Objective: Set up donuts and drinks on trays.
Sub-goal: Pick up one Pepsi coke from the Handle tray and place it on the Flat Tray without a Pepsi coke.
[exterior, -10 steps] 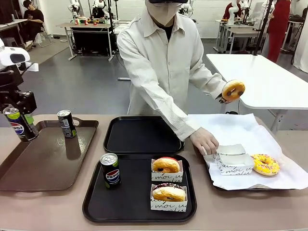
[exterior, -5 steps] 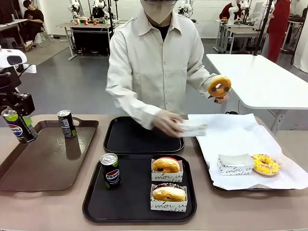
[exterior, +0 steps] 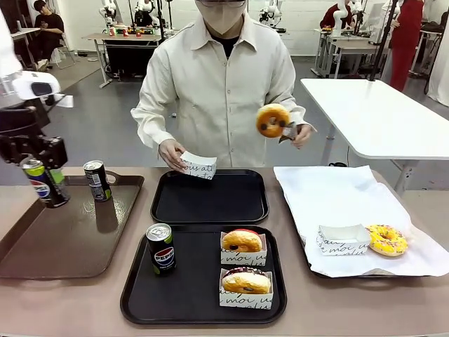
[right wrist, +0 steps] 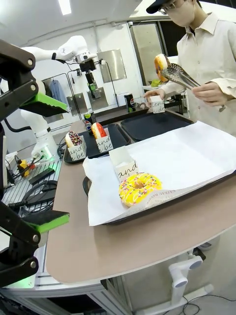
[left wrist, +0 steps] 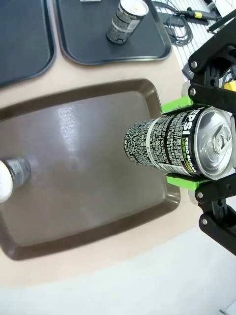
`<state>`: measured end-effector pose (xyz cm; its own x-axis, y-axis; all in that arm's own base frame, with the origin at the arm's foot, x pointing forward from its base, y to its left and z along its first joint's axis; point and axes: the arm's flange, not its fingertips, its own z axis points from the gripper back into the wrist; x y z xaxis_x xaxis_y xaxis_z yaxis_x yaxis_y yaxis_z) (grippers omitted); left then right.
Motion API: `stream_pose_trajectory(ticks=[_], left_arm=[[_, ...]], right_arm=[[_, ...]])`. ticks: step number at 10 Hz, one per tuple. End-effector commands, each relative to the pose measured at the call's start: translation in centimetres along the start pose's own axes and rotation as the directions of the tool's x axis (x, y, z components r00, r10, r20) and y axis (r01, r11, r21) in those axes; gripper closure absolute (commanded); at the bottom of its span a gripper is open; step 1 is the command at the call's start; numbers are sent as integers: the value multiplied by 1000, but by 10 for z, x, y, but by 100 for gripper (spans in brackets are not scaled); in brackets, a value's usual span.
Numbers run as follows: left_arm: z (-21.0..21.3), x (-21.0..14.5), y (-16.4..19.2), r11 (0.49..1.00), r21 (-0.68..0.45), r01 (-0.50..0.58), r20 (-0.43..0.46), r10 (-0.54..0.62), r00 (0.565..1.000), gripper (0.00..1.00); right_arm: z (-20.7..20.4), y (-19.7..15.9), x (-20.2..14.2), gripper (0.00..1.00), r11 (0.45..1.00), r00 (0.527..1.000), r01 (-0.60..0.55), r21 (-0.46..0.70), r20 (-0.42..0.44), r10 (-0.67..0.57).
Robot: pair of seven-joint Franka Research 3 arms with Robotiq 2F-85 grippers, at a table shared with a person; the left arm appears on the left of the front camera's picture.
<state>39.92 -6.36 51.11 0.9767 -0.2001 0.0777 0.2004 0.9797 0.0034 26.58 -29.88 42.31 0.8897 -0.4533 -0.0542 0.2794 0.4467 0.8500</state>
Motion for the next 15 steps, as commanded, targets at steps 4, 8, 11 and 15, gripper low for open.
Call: stream_pose_trajectory(ticks=[4,8,11,15], left_arm=[[3,56,-76,994,25,104,29,-105,994,81],[-19,101,-133,986,7,167,46,-167,985,81],[-37,135,-156,978,-17,206,77,-204,976,81],[-36,45,-101,935,97,341,-82,-334,939,81]], right_arm=[[1,0,-2,0,1000,1000,6,-1,-11,-6],[1,0,-2,0,1000,1000,6,-1,-11,-6],[1,0,-2,0,1000,1000,6,-1,-11,-6],[1,0,-2,0,1000,1000,6,-1,-11,-6]])
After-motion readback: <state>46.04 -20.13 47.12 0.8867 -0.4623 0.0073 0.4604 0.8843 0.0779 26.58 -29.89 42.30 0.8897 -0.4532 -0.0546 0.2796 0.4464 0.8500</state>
